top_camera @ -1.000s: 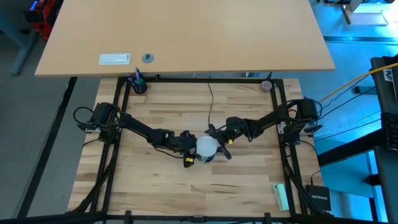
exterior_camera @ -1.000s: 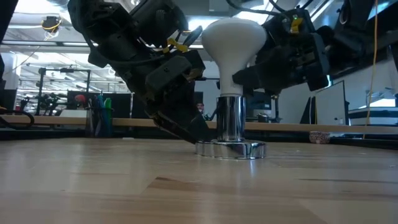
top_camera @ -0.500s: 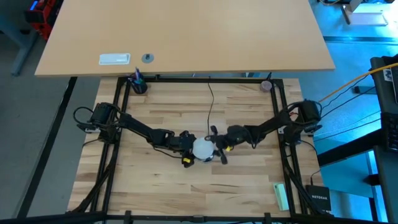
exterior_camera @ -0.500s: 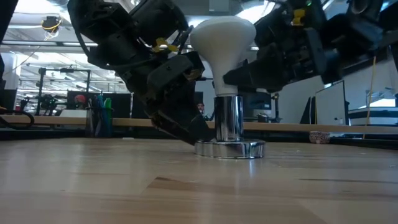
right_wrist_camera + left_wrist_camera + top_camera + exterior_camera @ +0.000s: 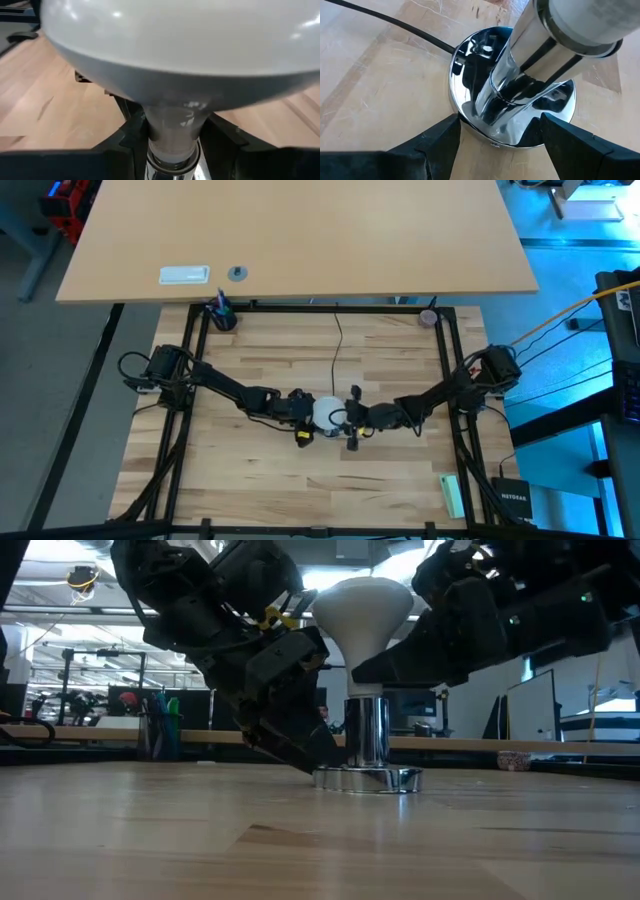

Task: Screw lightbulb
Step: Insert the lightbulb into the lamp

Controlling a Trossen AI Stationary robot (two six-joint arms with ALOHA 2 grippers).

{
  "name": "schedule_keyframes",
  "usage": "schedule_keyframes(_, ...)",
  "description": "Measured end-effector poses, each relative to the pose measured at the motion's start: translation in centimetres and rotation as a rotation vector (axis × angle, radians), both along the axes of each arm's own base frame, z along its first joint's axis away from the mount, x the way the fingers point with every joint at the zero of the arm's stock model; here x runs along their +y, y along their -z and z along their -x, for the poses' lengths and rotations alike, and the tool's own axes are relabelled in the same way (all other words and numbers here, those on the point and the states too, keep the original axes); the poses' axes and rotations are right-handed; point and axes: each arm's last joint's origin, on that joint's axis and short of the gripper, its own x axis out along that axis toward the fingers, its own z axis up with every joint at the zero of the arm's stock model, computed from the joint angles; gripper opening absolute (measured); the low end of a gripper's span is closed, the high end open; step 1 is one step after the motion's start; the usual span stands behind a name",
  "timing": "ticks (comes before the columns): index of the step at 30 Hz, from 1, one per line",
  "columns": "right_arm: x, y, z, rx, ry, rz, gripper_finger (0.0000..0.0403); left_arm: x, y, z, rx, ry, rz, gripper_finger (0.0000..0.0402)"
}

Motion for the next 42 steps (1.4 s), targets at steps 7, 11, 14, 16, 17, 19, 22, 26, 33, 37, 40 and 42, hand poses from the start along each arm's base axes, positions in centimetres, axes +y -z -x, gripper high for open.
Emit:
schedule_keyframes(7, 0.0, -0.1, 0.0, -0.018, -0.003, -0.002, 0.0143, 0.0, 0.0, 0.0, -0.001, 0.0, 0.0, 0.026)
schedule_keyframes(11, 0.0, -0.2, 0.0, -0.01, -0.049, -0.001, 0.0185, 0.0, 0.0, 0.0, 0.0, 0.005, 0.003, 0.026)
schedule_keyframes(14, 0.0, -0.5, 0.2, 0.006, -0.078, -0.01, 0.0263, -0.1, 0.0, -0.1, -0.004, 0.014, 0.008, 0.026)
schedule_keyframes(16, 0.0, -1.0, 0.5, 0.024, -0.101, -0.016, 0.0306, -0.1, 0.0, -0.1, -0.006, 0.015, 0.009, 0.026)
schedule_keyframes(17, 0.0, -1.4, 0.7, 0.032, -0.114, -0.021, 0.0322, -0.1, 0.0, -0.1, -0.006, 0.015, 0.009, 0.026)
schedule_keyframes(19, -0.1, -2.4, 1.3, 0.055, -0.133, -0.017, 0.0344, -0.1, 0.0, -0.1, -0.006, 0.015, 0.009, 0.026)
schedule_keyframes(22, -0.3, -3.4, 2.2, 0.095, -0.172, 0.003, 0.0355, -0.1, 0.0, -0.1, -0.005, 0.015, 0.008, 0.026)
schedule_keyframes(26, -0.8, -3.7, 4.1, 0.089, -0.189, 0.018, 0.0347, -0.1, 0.0, -0.1, -0.004, 0.014, 0.008, 0.026)
schedule_keyframes(33, -3.1, -2.0, 5.9, 0.001, -0.284, -0.053, 0.0312, -0.1, -0.1, -0.1, -0.004, 0.02, 0.001, 0.026)
schedule_keyframes(37, -4.5, -1.5, 4.9, -0.026, -0.263, -0.065, 0.0299, -0.1, -0.1, -0.1, -0.004, 0.02, 0.0, 0.026)
schedule_keyframes(40, -4.8, -1.6, 4.0, -0.029, -0.307, -0.11, 0.0294, -0.1, -0.1, -0.1, -0.004, 0.02, 0.0, 0.026)
schedule_keyframes(42, -4.8, -1.5, 3.3, -0.023, -0.408, -0.123, 0.0293, -0.1, -0.1, -0.1, -0.004, 0.021, -0.001, 0.026)
